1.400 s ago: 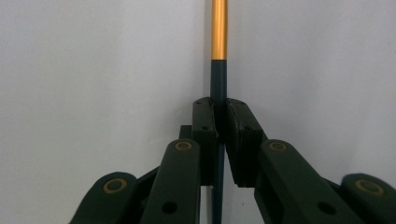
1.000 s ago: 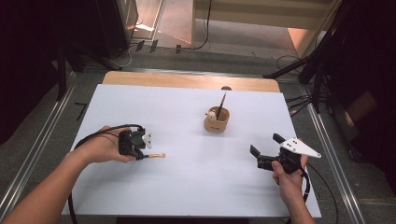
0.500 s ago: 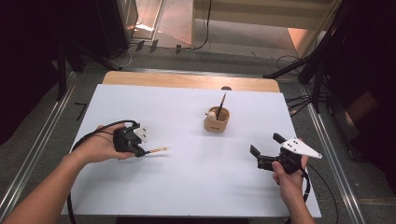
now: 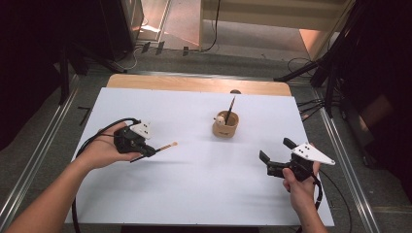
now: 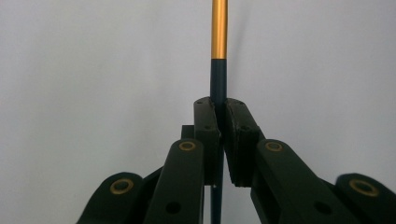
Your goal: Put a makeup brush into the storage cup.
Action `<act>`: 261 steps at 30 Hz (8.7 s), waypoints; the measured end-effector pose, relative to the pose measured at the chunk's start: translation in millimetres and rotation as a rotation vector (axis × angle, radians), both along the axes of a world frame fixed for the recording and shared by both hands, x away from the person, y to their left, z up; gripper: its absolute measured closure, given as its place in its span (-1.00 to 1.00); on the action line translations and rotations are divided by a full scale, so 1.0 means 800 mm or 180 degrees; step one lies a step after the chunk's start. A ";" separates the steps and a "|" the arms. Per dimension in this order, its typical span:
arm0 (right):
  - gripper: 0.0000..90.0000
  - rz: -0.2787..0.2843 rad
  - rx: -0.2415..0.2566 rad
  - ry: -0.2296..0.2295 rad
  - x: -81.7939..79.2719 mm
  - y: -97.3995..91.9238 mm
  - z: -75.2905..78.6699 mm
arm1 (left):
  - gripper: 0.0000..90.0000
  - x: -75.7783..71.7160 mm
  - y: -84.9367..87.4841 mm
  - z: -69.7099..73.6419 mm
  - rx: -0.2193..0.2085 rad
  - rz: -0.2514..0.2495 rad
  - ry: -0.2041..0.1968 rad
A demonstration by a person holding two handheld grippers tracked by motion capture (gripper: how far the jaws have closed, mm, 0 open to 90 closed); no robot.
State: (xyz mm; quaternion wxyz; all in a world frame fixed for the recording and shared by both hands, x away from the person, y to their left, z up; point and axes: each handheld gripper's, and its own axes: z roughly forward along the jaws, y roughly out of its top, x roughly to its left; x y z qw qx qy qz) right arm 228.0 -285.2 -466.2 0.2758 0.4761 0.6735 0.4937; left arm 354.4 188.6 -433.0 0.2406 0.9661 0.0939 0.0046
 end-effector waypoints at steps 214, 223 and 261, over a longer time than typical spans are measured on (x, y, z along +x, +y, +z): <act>0.88 0.0767 0.0705 -0.0114 0.060 0.148 0.071 | -1.00 -0.073 0.025 -0.016 -0.2672 0.1347 -0.0624; 0.88 0.0719 0.0649 -0.0129 0.067 0.141 0.075 | -1.00 -0.080 0.044 -0.019 -0.2619 0.1430 -0.0657; 0.88 0.0529 0.0598 -0.0199 0.094 0.123 0.088 | -1.00 -0.104 0.116 -0.030 -0.2541 0.1748 -0.0782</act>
